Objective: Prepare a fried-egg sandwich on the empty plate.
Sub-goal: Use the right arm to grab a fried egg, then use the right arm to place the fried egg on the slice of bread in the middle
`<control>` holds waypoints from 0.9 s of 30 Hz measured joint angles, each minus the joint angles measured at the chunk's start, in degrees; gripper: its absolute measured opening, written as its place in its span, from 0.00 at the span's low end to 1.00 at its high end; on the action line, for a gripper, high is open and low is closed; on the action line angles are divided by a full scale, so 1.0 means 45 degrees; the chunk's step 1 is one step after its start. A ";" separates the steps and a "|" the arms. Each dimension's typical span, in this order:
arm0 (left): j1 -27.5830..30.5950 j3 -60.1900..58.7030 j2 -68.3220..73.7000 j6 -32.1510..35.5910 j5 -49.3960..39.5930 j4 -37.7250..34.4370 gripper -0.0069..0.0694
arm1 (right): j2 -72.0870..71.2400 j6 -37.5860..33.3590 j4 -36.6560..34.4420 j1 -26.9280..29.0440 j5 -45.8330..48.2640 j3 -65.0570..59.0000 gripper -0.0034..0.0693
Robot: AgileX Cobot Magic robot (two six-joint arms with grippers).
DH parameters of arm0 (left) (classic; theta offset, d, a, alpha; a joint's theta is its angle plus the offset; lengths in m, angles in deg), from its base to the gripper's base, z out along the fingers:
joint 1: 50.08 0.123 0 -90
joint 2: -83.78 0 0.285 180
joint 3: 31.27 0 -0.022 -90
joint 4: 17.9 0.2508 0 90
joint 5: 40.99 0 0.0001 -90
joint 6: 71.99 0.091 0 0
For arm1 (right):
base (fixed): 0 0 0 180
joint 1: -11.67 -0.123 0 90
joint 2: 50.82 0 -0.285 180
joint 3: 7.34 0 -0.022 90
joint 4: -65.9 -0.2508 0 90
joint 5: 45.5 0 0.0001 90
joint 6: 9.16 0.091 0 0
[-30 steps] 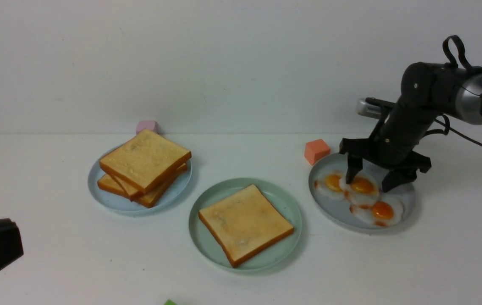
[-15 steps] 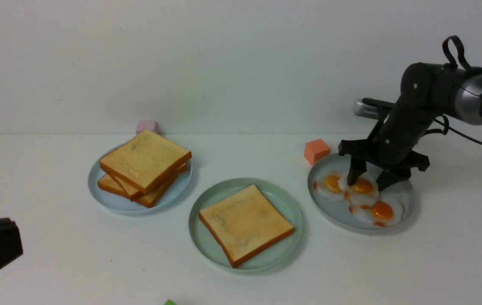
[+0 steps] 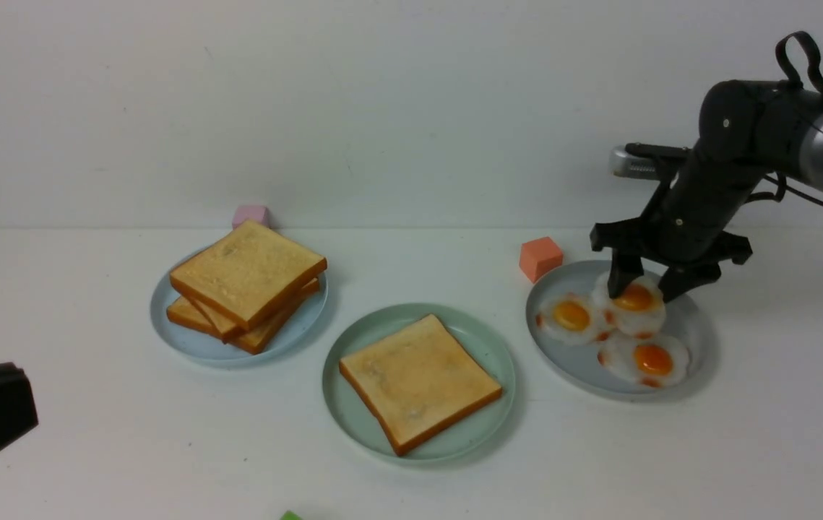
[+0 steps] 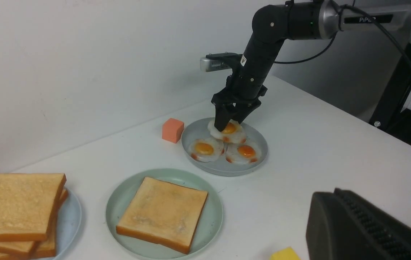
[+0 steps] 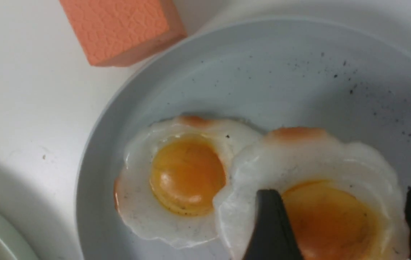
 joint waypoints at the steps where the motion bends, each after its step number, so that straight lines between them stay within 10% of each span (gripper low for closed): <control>1: 0.0000 0.0000 0.0000 0.0000 0.0000 0.0004 0.10 | 0.0000 -0.0004 0.0030 0.0000 0.0122 0.0000 0.67; 27: 0.0000 0.0000 0.0000 0.0000 0.0000 0.0729 0.10 | -0.1568 -0.1006 -0.0802 -0.1436 0.1199 -0.0054 0.67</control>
